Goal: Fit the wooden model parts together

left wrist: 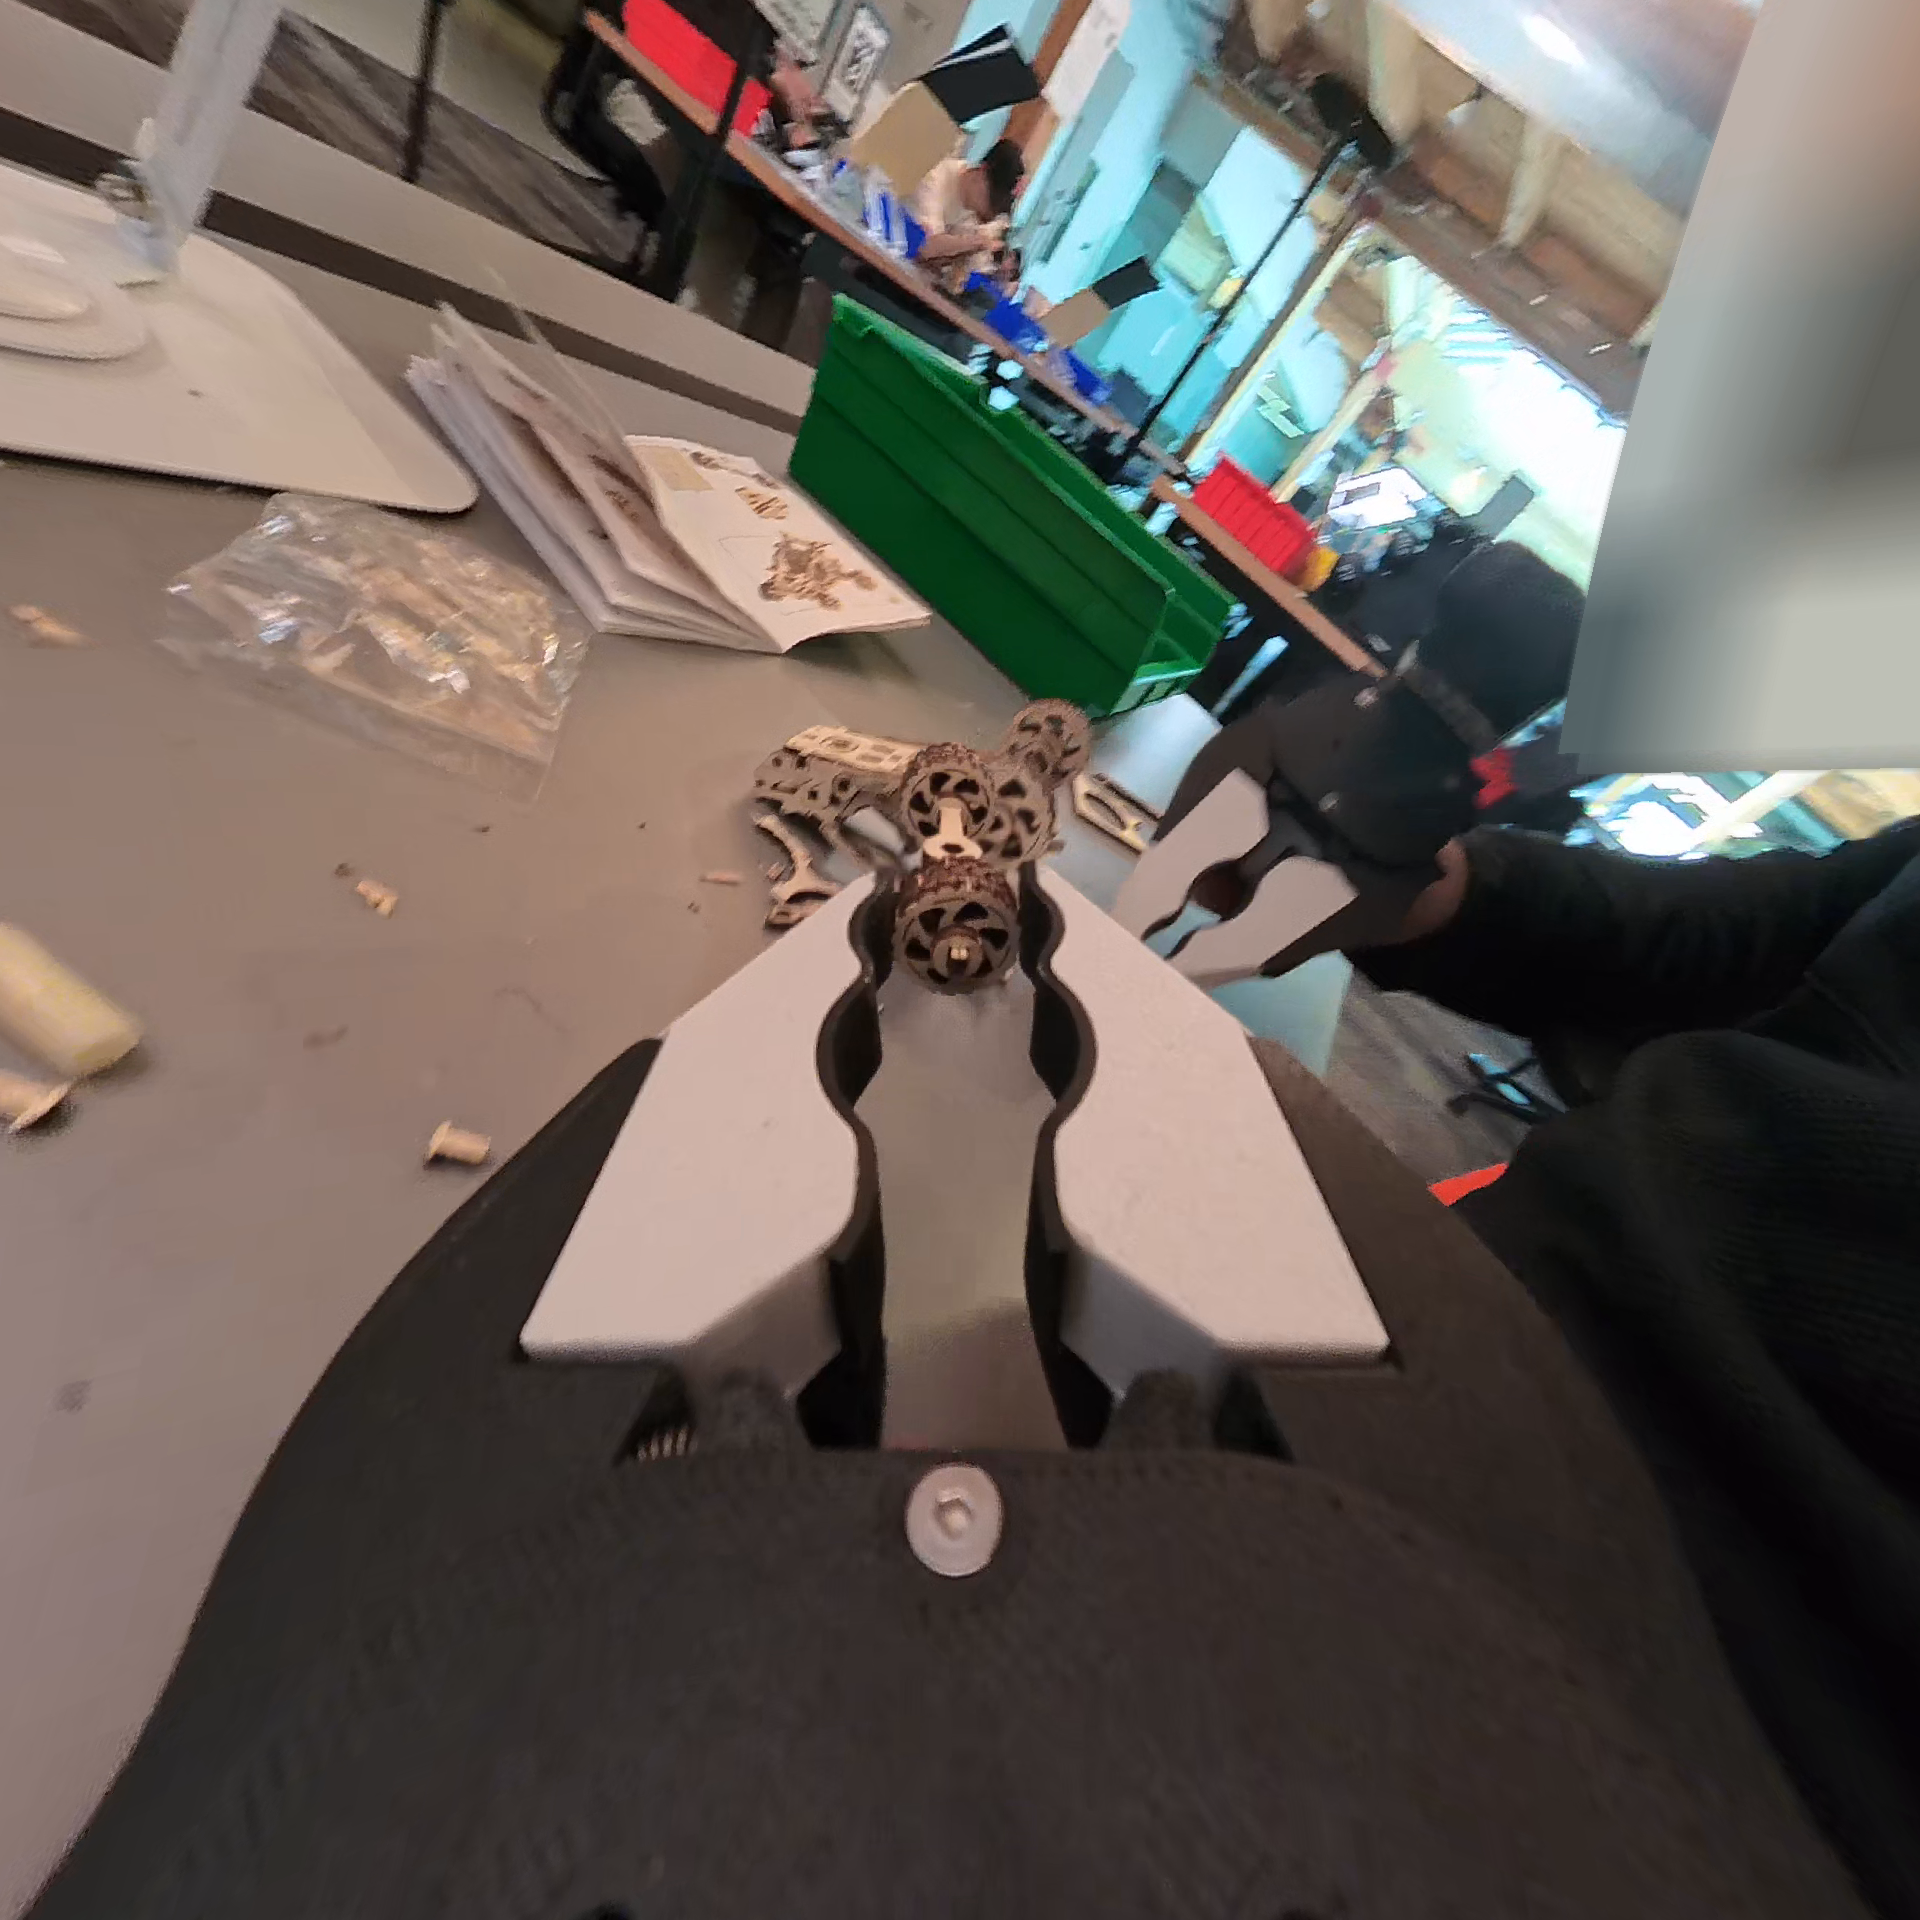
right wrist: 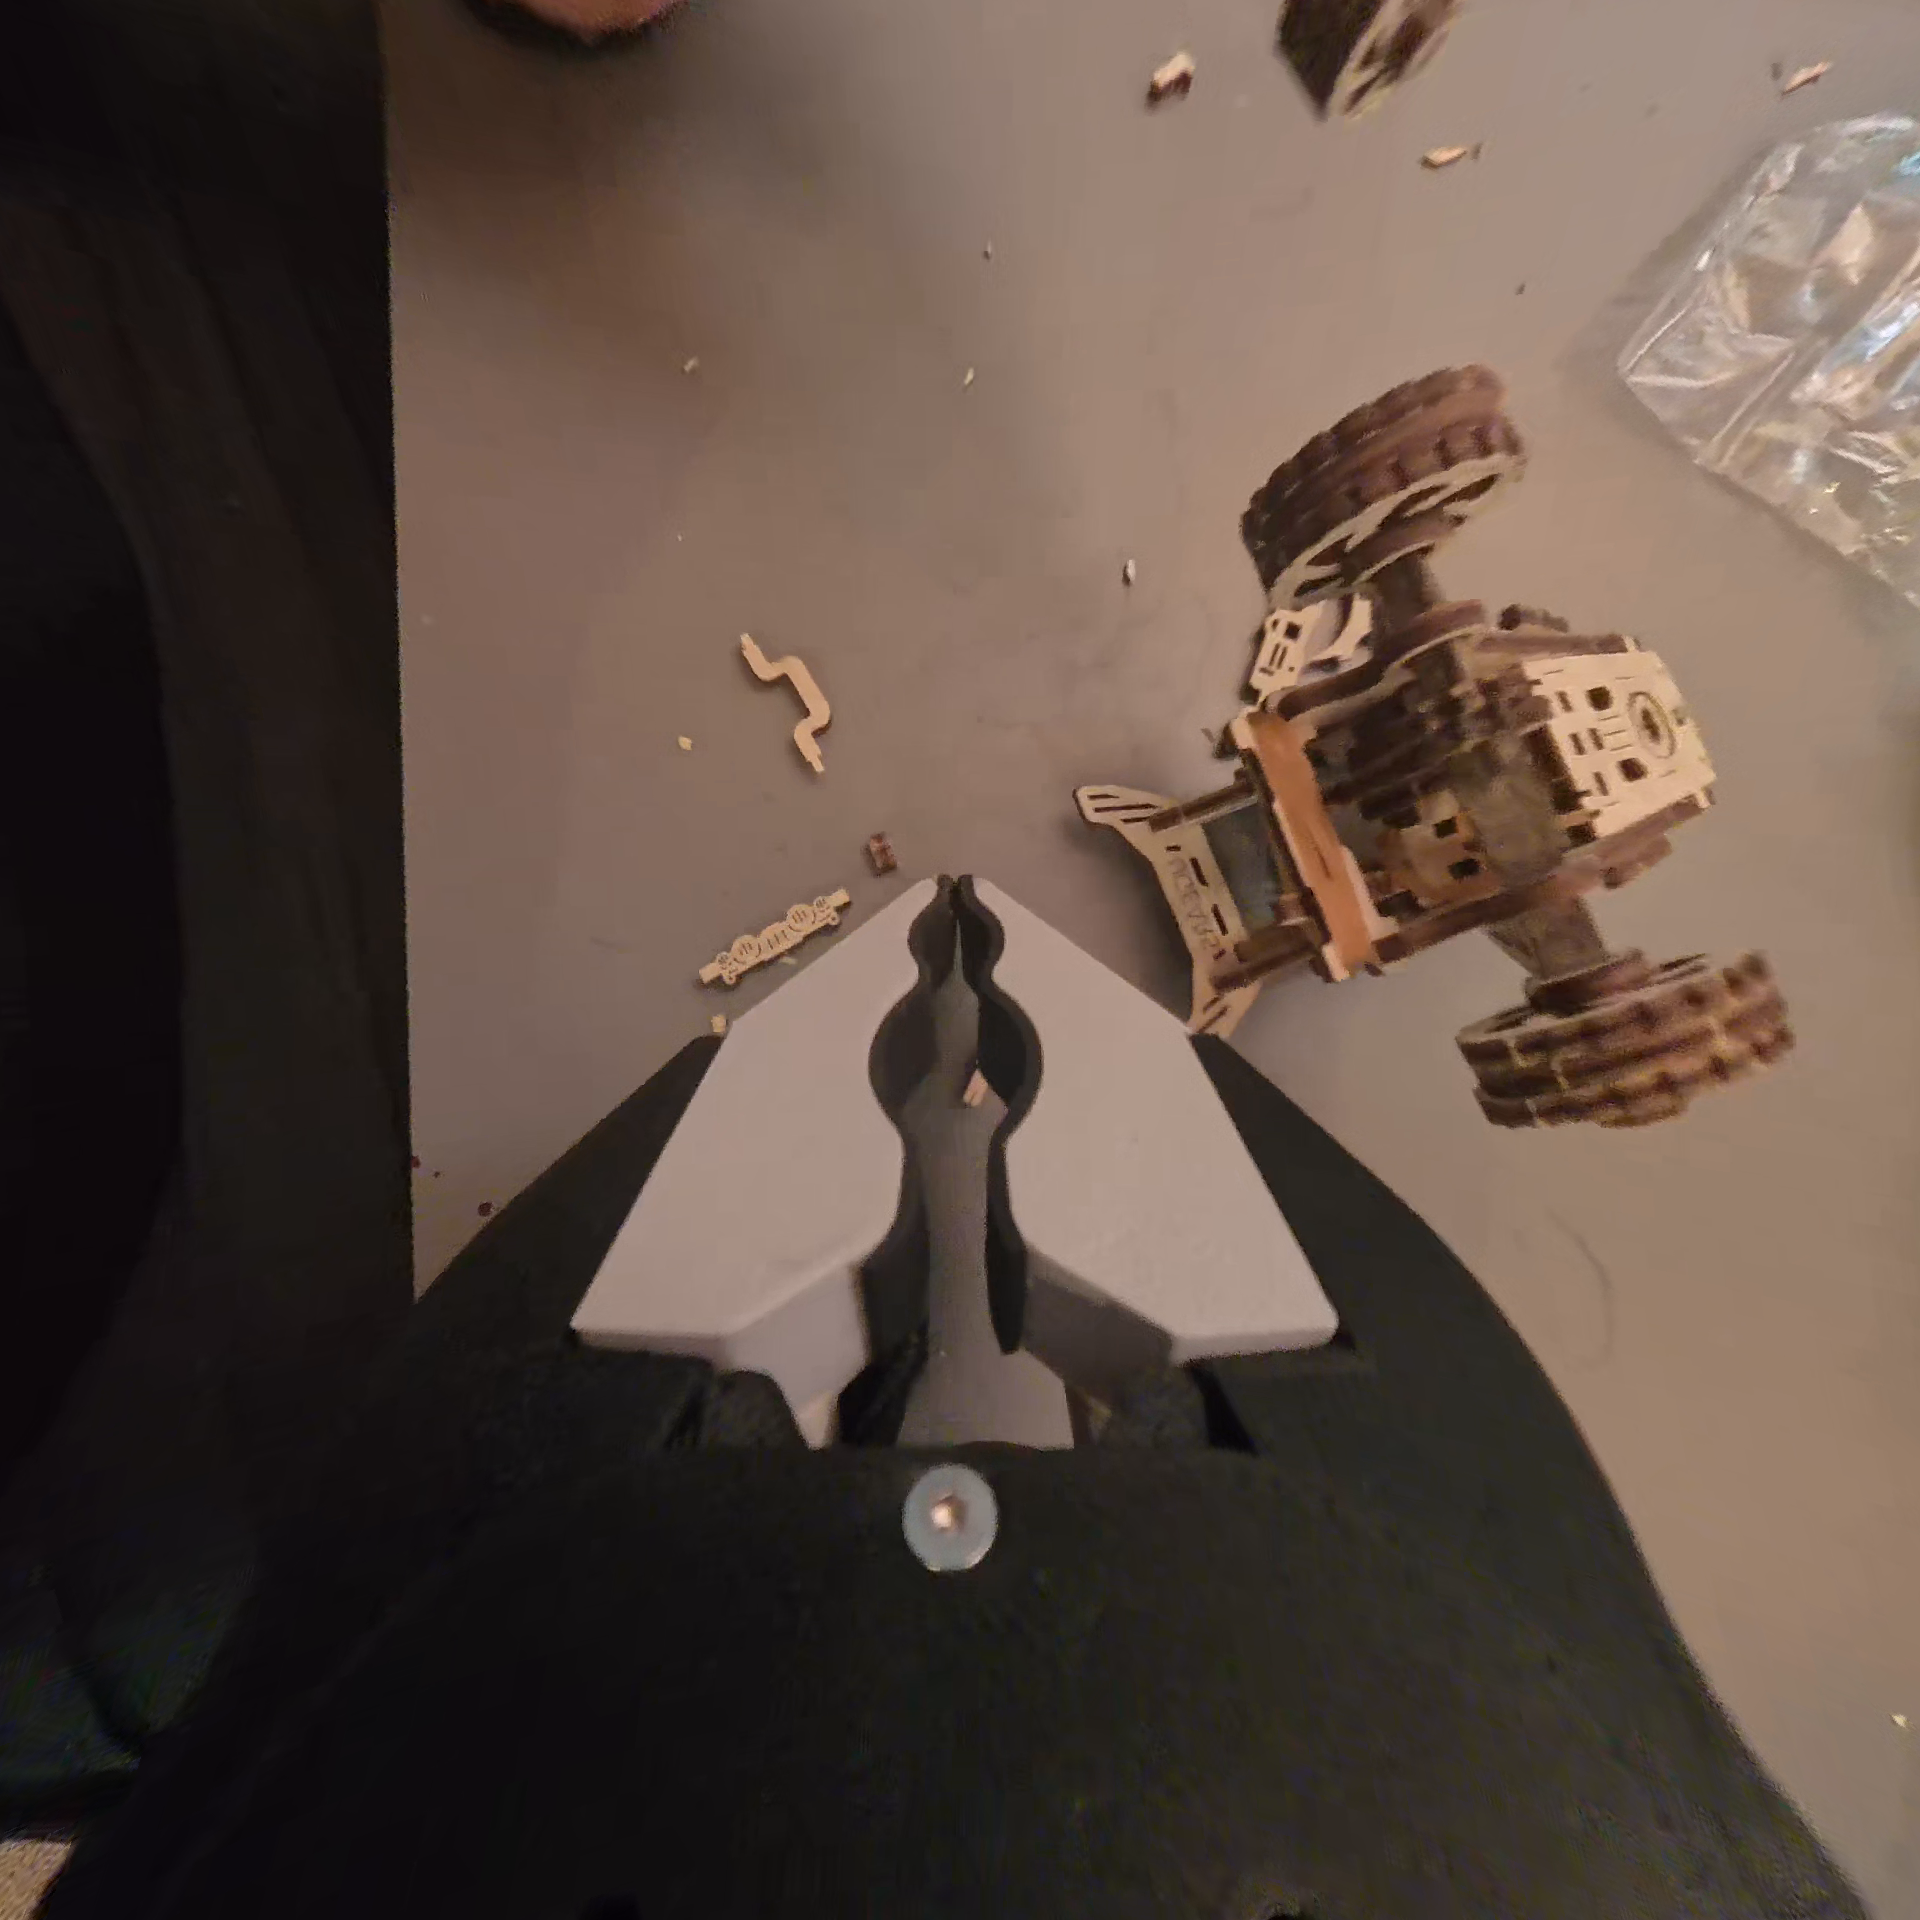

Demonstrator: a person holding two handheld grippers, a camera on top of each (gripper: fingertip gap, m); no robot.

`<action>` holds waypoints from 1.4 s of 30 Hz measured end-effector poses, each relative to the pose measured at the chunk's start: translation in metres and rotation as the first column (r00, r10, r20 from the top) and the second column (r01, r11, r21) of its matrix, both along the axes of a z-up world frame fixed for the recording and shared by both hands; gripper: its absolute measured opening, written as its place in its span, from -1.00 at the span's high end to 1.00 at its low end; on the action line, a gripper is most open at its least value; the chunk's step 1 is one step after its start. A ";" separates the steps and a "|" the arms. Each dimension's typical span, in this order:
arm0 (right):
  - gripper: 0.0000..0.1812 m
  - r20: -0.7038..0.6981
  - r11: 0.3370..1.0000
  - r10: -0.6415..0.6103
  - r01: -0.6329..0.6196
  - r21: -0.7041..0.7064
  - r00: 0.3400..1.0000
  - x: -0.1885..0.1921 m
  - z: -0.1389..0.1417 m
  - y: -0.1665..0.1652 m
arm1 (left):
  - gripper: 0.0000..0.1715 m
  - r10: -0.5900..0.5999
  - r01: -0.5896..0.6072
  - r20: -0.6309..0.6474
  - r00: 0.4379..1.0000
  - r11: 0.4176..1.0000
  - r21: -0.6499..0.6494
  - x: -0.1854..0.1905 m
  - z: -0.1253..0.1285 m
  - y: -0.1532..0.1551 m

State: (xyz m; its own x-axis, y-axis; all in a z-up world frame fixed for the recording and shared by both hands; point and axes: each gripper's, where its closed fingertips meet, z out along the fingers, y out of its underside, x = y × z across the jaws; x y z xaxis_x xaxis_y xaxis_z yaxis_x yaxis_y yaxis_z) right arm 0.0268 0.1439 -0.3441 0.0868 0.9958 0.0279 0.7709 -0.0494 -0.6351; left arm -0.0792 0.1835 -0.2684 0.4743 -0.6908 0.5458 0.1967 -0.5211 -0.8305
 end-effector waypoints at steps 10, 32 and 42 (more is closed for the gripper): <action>0.91 -0.137 1.000 0.018 -0.015 0.021 0.990 -0.061 0.066 0.005 | 0.76 0.261 -0.265 -0.134 0.956 0.964 -0.006 -0.068 0.003 -0.002; 0.81 -0.029 0.925 -0.379 0.378 -0.033 0.925 -0.222 -0.008 0.096 | 0.76 0.456 -0.460 -0.097 0.885 0.888 -0.022 -0.186 0.050 -0.029; 0.89 -0.040 0.926 -0.375 0.376 0.034 0.926 -0.224 -0.008 0.113 | 0.76 0.444 -0.449 -0.089 0.892 0.893 -0.044 -0.182 0.046 -0.029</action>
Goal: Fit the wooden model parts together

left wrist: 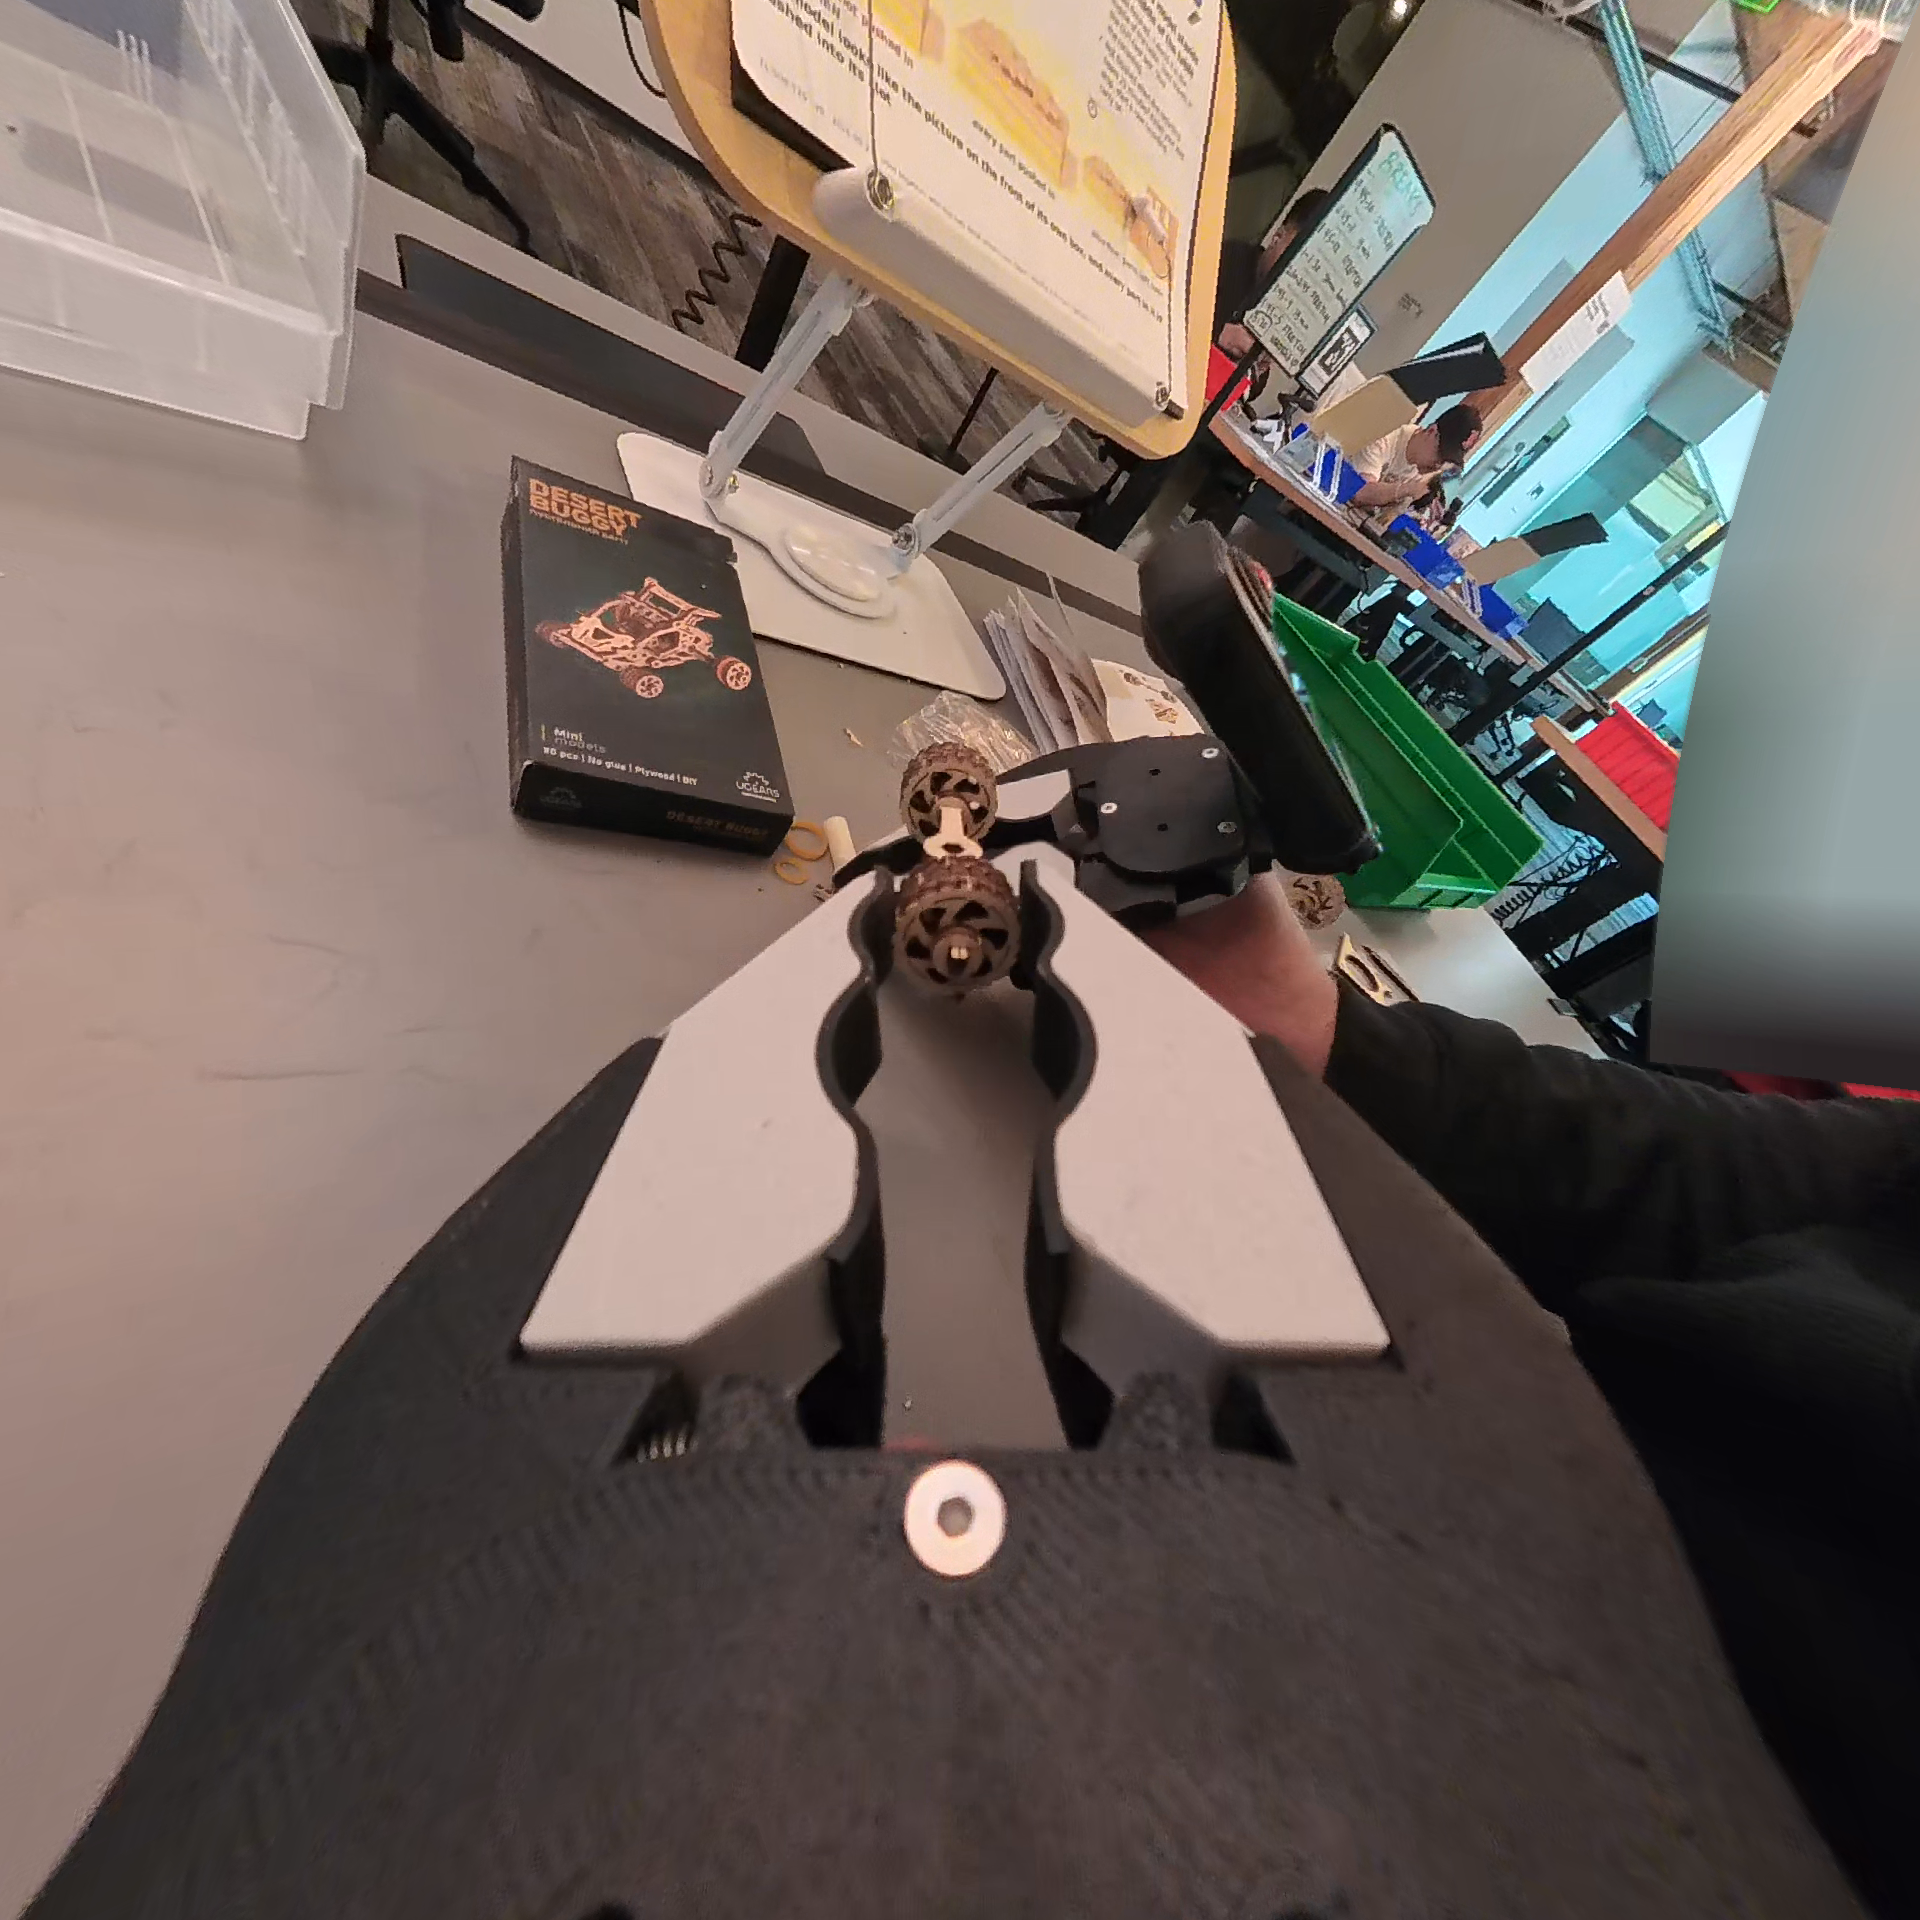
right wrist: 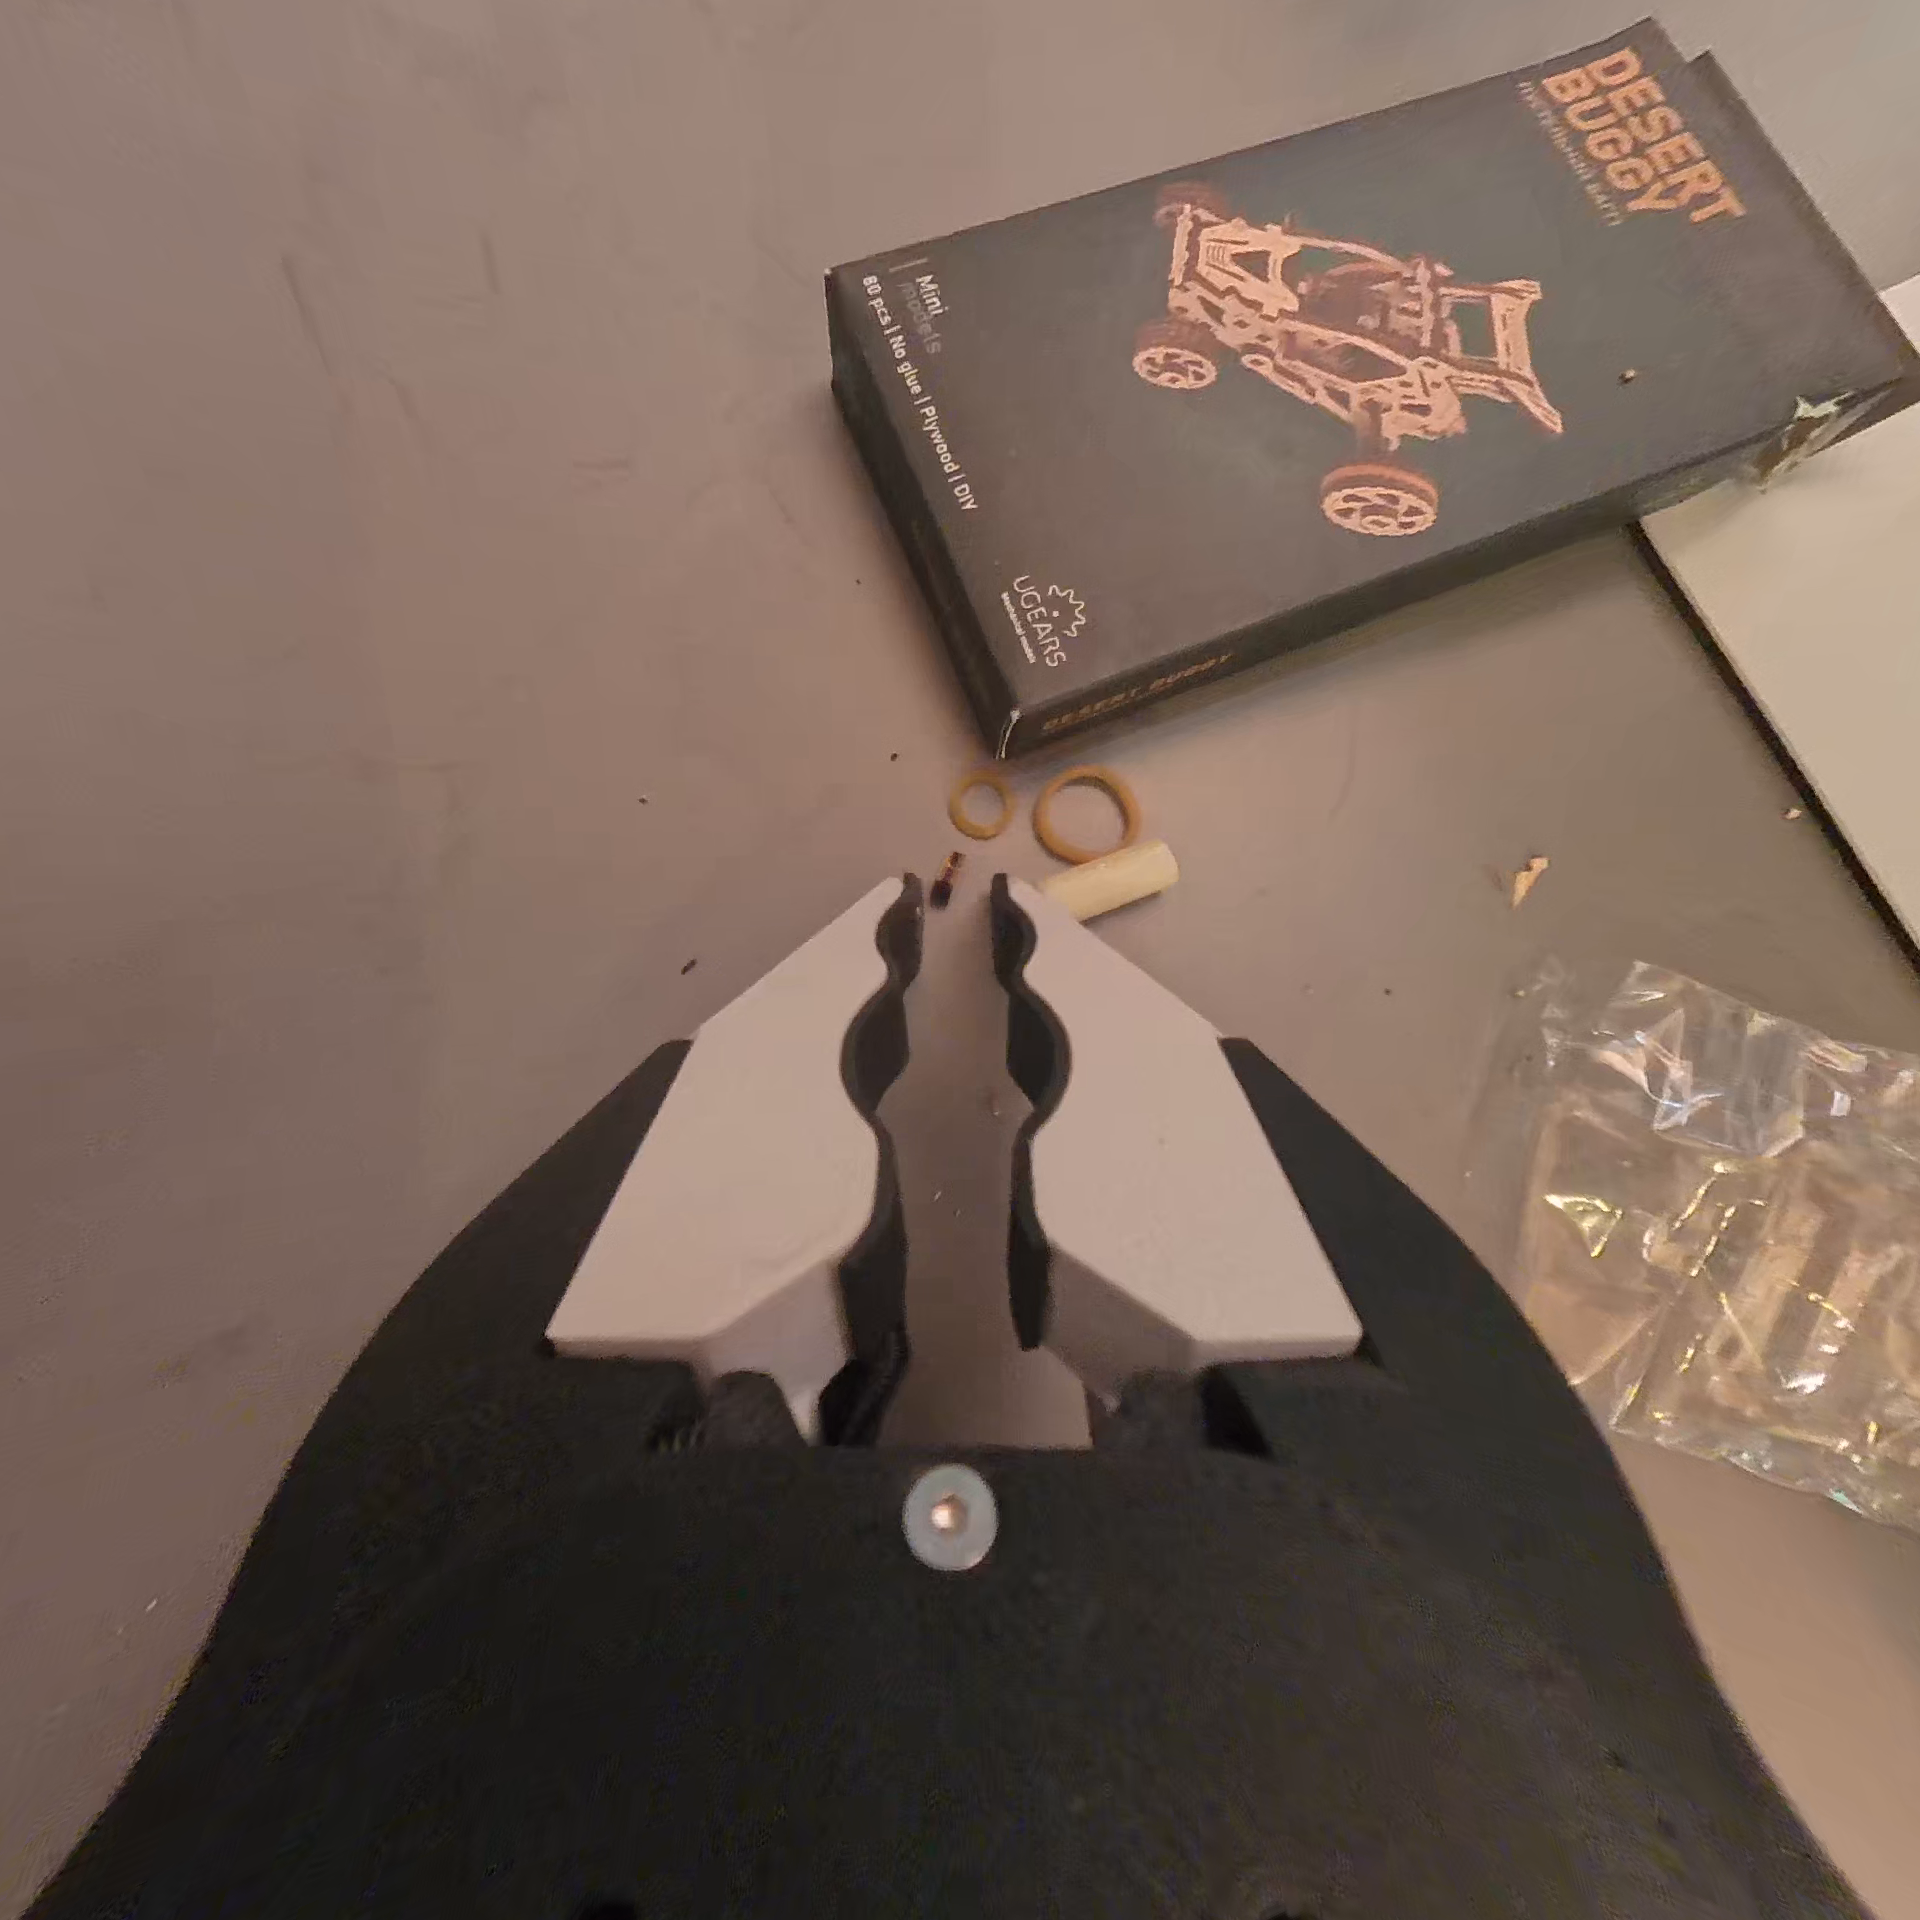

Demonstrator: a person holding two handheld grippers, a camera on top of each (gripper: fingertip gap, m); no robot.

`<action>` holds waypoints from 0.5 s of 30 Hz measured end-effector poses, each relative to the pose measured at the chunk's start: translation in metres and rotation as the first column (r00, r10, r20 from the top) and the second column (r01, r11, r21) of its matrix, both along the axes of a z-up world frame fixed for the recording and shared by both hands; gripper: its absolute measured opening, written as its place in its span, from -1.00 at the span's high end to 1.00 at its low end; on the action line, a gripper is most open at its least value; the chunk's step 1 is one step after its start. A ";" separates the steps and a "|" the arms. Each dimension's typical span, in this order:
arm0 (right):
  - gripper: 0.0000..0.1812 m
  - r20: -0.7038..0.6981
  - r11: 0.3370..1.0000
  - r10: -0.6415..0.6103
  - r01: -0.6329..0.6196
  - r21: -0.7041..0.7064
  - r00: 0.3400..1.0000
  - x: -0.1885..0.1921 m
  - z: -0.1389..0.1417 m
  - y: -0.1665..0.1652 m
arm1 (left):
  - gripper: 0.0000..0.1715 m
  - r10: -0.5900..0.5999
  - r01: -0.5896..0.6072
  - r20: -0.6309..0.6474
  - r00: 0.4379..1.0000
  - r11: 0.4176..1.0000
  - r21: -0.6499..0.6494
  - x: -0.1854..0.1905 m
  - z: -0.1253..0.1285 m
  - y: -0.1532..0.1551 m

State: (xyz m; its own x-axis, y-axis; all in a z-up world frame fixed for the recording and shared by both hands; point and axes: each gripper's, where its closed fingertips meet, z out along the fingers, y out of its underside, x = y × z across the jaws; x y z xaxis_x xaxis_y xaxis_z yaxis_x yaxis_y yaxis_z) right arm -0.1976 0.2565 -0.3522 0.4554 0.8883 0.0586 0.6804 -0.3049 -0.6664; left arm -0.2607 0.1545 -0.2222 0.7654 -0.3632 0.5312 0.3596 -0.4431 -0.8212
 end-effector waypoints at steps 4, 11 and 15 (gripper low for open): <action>0.99 -0.017 1.000 0.016 -0.016 0.002 1.000 -0.003 0.000 0.002 | 0.76 0.002 -0.002 -0.010 1.000 1.000 -0.006 0.000 -0.002 0.001; 0.99 -0.129 0.997 0.064 -0.069 -0.031 0.990 -0.003 0.032 -0.008 | 0.76 -0.021 0.026 -0.175 0.984 0.999 0.023 0.002 -0.005 0.003; 0.99 -0.205 0.968 0.241 -0.249 -0.013 0.949 0.002 0.084 -0.032 | 0.76 -0.058 0.070 -0.298 0.953 0.997 0.031 0.011 -0.008 0.003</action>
State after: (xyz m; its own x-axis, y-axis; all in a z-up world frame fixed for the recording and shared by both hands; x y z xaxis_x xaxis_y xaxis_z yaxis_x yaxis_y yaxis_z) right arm -0.1954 0.2242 -0.2679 0.2225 0.9738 -0.0473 0.5913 -0.1734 -0.7876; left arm -0.2495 0.1574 -0.2307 0.8609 -0.4330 0.2672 0.0689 -0.4210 -0.9044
